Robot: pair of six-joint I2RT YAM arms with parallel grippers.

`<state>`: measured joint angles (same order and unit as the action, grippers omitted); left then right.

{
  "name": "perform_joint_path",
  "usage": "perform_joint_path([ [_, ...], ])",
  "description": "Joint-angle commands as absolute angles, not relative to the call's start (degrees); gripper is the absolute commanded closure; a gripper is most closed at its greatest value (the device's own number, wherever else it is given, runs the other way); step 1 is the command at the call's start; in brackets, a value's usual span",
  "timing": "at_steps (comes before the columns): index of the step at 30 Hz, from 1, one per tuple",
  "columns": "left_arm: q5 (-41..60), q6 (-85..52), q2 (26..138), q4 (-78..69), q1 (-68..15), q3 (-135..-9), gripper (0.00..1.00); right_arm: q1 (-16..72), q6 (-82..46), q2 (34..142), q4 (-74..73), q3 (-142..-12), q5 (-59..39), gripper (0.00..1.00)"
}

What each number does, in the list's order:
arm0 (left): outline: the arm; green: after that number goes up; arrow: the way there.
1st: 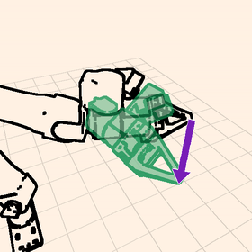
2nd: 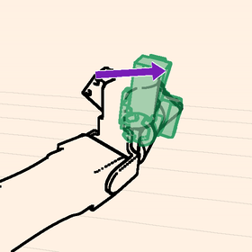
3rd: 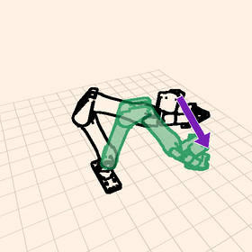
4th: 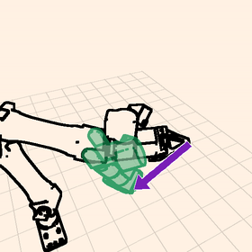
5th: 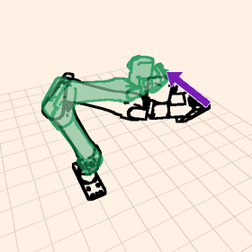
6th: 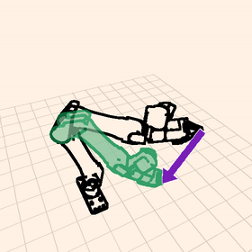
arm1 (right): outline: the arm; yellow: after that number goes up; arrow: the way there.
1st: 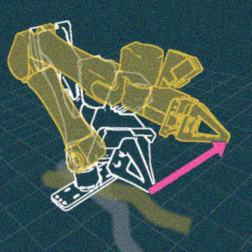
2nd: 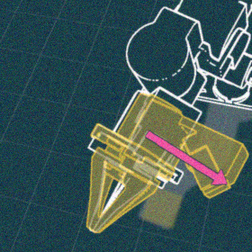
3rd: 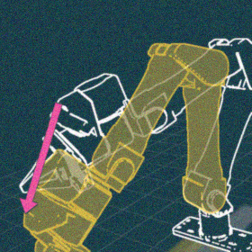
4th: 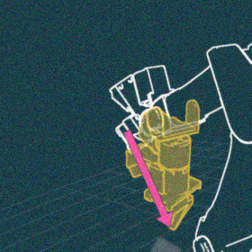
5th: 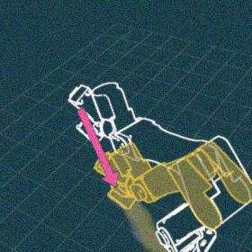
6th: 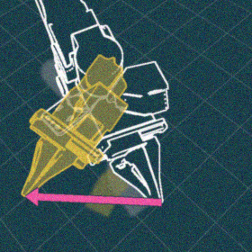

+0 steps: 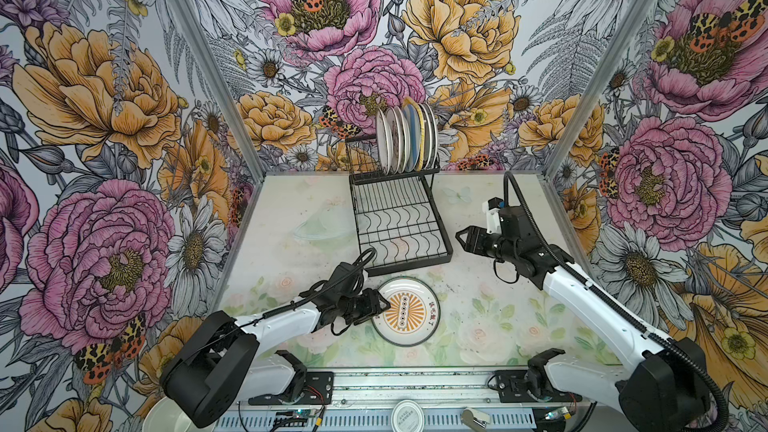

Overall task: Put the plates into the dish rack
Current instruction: 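Grip the plate rim with the left gripper and slide it toward the rack, then tilt the plate up with the left gripper while the right gripper grasps its rim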

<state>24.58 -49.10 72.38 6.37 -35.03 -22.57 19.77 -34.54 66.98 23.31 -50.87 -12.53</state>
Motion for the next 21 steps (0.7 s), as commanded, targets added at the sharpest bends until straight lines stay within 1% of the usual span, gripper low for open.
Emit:
perform_joint_path([
  [1, 23.6, -49.0, 74.5, 6.6, -35.4, -19.9, 0.57, 19.4, -34.6, 66.1, 22.2, -51.0, -13.3, 0.38],
  [4, 23.6, -48.6, 74.8, 6.8, -35.6, -19.8, 0.72, 19.3, -34.6, 66.1, 22.2, -50.9, -13.3, 0.38],
  [9, 23.9, -48.3, 75.7, 6.0, -35.7, -20.0, 0.94, 19.2, -34.6, 66.2, 22.2, -50.7, -13.6, 0.38],
  [11, 24.3, -48.3, 76.2, 5.3, -35.8, -20.3, 1.0, 19.1, -34.6, 66.2, 22.2, -50.7, -13.6, 0.38],
  [16, 25.6, -49.2, 76.3, 3.0, -35.9, -20.9, 1.0, 19.0, -34.7, 65.9, 22.2, -50.4, -13.7, 0.38],
  [21, 26.9, -49.7, 73.4, 2.4, -36.7, -22.6, 1.0, 19.0, -34.9, 66.2, 22.2, -49.4, -14.6, 0.38],
])
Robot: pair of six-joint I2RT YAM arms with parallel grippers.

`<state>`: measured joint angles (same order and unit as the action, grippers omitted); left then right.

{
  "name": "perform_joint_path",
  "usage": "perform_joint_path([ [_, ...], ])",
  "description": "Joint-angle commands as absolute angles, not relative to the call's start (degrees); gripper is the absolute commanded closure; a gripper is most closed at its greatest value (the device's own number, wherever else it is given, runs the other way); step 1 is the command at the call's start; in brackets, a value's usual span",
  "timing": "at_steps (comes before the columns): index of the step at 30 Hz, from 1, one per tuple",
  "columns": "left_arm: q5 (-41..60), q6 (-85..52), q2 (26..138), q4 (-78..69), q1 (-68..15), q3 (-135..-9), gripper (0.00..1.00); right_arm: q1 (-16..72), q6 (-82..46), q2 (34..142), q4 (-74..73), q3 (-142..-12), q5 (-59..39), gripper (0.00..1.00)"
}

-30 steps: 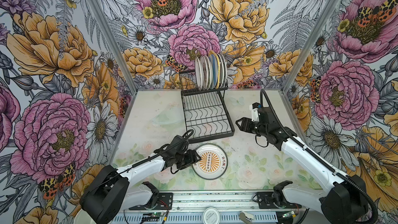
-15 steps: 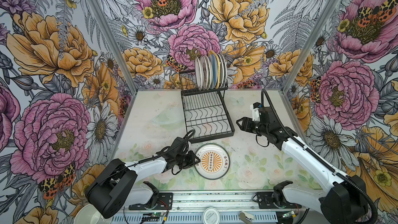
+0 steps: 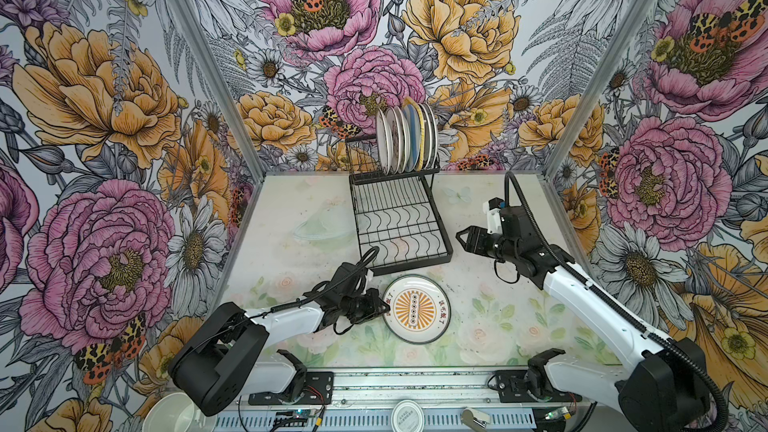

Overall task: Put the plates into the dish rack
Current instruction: 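Tilt the plate up with the left gripper while the right gripper grasps its rim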

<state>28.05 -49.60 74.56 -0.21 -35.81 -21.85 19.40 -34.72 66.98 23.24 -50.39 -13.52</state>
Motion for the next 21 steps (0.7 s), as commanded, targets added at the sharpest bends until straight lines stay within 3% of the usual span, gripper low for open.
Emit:
perform_joint_path([
  [1, 27.2, -49.7, 72.6, 2.3, -36.9, -23.1, 1.0, 19.0, -35.0, 66.4, 22.2, -49.0, -15.0, 0.38],
  [21, 34.2, -48.2, 59.2, 6.0, -32.7, -29.2, 1.0, 18.6, -34.2, 69.8, 21.9, -47.3, -36.9, 0.38],
])
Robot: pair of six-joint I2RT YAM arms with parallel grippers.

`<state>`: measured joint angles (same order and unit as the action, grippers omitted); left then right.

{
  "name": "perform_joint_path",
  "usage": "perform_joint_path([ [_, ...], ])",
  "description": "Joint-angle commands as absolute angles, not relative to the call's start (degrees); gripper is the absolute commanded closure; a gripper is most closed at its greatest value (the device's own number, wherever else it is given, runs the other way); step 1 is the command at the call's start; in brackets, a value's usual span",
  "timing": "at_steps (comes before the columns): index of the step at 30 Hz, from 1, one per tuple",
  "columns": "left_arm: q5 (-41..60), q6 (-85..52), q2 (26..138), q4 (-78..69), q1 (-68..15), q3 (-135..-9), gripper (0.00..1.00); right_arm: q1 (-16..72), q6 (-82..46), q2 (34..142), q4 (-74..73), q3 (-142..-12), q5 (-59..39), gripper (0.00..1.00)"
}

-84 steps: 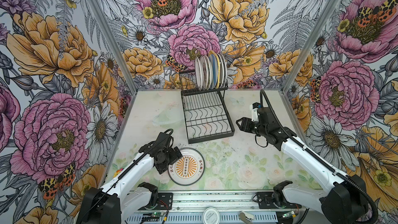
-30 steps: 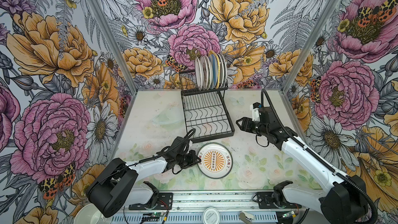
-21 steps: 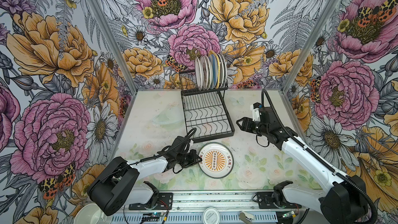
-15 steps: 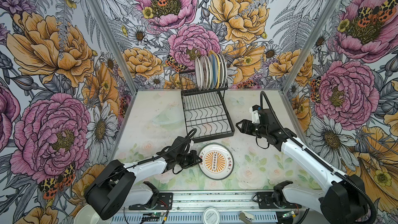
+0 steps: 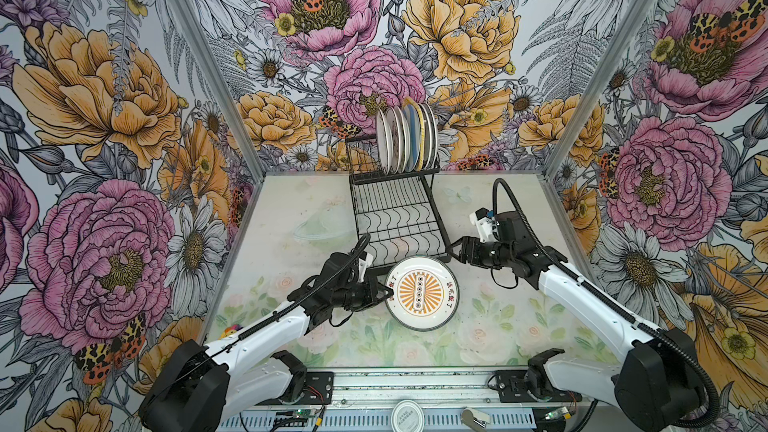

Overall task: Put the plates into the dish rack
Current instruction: 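Tilt the plate up with the left gripper while the right gripper grasps its rim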

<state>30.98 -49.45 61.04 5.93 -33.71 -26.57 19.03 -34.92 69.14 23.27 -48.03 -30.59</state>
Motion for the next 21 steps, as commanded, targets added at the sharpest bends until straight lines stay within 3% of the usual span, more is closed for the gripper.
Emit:
perform_joint_path([
  [1, 34.6, -47.8, 58.6, 6.6, -32.2, -29.6, 1.0, 18.6, -34.2, 70.0, 21.8, -47.2, -38.4, 0.38],
  [8, 38.4, -46.1, 56.6, 7.4, -27.6, -30.7, 1.0, 18.6, -32.7, 71.6, 21.9, -47.2, -48.2, 0.38],
  [21, 42.8, -42.8, 60.3, 7.4, -25.2, -35.7, 1.0, 21.1, -30.8, 75.0, 21.1, -49.2, -54.7, 0.43],
])
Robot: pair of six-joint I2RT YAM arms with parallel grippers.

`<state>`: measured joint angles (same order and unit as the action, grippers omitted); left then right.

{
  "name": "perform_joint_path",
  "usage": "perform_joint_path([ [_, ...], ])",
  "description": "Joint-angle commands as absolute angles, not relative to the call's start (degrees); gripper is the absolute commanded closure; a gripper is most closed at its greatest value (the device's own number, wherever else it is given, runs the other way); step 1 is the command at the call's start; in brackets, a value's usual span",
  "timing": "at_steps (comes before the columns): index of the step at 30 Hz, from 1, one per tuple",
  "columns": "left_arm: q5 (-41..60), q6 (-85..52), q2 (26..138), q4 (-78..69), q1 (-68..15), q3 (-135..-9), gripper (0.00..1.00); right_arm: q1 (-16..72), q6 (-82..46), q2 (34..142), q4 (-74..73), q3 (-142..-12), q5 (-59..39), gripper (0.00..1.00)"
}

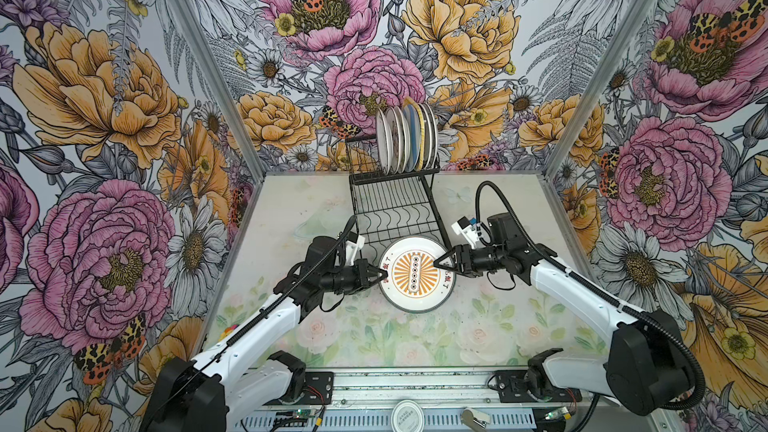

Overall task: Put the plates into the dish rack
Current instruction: 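Tilt the plate up with the left gripper while the right gripper grasps its rim, then release the left gripper and carry the upright plate to the rack with the right gripper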

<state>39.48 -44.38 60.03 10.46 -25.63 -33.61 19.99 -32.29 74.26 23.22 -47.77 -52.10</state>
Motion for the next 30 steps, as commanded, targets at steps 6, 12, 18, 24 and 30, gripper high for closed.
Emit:
perform_joint_path([
  [6, 42.9, -42.4, 61.1, 7.2, -25.3, -36.3, 1.0, 23.1, -30.5, 75.4, 21.0, -50.1, -55.4, 0.6],
  [12, 42.3, -42.2, 61.1, 7.6, -25.4, -36.0, 1.0, 23.7, -30.6, 75.6, 20.8, -50.4, -55.5, 0.87],
  [18, 41.1, -41.4, 60.7, 9.5, -25.0, -36.0, 0.95, 23.9, -31.1, 75.1, 20.8, -51.0, -54.3, 1.0],
  [24, 38.7, -39.0, 58.1, 15.9, -22.1, -36.3, 0.35, 24.4, -32.4, 73.5, 21.1, -53.0, -49.0, 1.0],
  [30, 34.5, -36.9, 53.2, 23.0, -17.1, -36.0, 0.15, 28.6, -31.9, 71.6, 25.8, -58.5, -32.0, 1.0],
])
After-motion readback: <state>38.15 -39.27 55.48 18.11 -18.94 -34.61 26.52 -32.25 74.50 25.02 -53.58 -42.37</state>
